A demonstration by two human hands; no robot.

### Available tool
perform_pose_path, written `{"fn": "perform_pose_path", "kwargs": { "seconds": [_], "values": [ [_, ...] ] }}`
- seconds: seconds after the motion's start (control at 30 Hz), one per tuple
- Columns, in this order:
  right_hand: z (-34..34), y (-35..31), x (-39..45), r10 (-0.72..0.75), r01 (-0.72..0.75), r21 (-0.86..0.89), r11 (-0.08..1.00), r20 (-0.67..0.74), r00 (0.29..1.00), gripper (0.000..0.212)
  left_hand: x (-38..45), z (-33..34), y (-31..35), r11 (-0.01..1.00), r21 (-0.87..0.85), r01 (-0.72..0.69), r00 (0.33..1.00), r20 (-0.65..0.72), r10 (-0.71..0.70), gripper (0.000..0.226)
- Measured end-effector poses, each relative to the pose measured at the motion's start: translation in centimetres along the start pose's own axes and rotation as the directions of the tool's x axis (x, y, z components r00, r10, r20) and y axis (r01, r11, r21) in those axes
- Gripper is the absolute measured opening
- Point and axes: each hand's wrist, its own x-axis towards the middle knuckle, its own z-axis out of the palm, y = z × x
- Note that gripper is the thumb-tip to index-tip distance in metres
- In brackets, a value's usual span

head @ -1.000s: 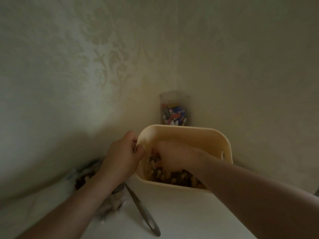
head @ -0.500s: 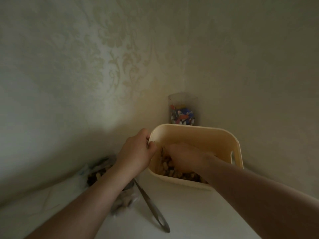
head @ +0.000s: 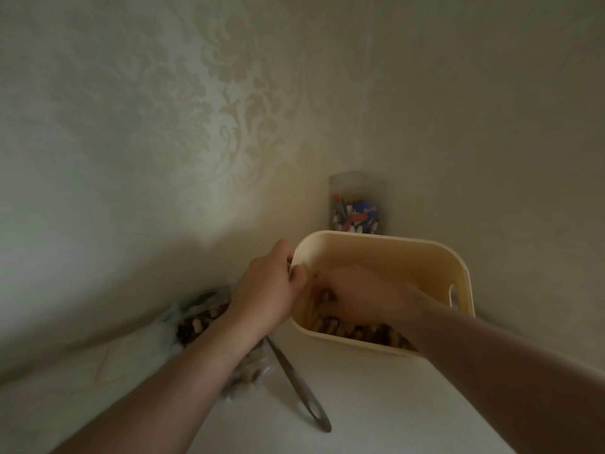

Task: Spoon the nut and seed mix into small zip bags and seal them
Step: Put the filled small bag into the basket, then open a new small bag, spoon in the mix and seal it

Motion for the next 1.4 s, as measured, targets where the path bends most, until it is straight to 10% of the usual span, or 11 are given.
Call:
{"fn": "perform_pose_path", "kwargs": {
  "seconds": [0.33, 0.63, 0.83, 1.07, 1.27, 1.4],
  "values": [
    [-0.7, 0.3, -0.2, -0.008, 0.009, -0.009, 1.000, 0.155, 0.988, 0.021, -0.1, -0.1, 0.7, 1.000, -0.001, 0.021, 1.000, 0.007, -0.021, 0.022],
    [-2.2, -1.7, -3.7, 0.166, -0.099, 0.260, 0.961, -0.251, 0.954, 0.017, 1.4, 1.0, 0.0, 0.959, -0.253, 0.129, 0.992, 0.026, -0.126, 0.019],
    [-0.9, -3.4, -4.0, 0.142, -0.159, 0.007, 0.987, -0.486, 0.862, 0.027, -2.5, 0.4, -1.2, 0.976, -0.219, -0.019, 0.998, 0.051, 0.031, 0.041],
    [-0.3, -2.9, -3.2, 0.026, -0.063, -0.051, 0.997, -0.539, 0.842, 0.034, -9.5, -3.9, -5.9, 0.980, -0.059, -0.189, 0.978, 0.080, 0.193, 0.025],
    [2.2, -6.5, -1.7, -0.151, 0.188, -0.068, 0.980, -0.870, 0.469, 0.022, -14.8, -9.5, -11.6, 0.985, 0.101, -0.142, 0.978, -0.141, 0.156, 0.017],
    [7.0, -13.6, -1.1, -0.253, 0.400, -0.004, 0.917, -0.781, 0.571, 0.014, -17.5, -12.8, -16.5, 0.934, 0.356, 0.033, 0.978, -0.205, 0.044, 0.018]
  ]
}}
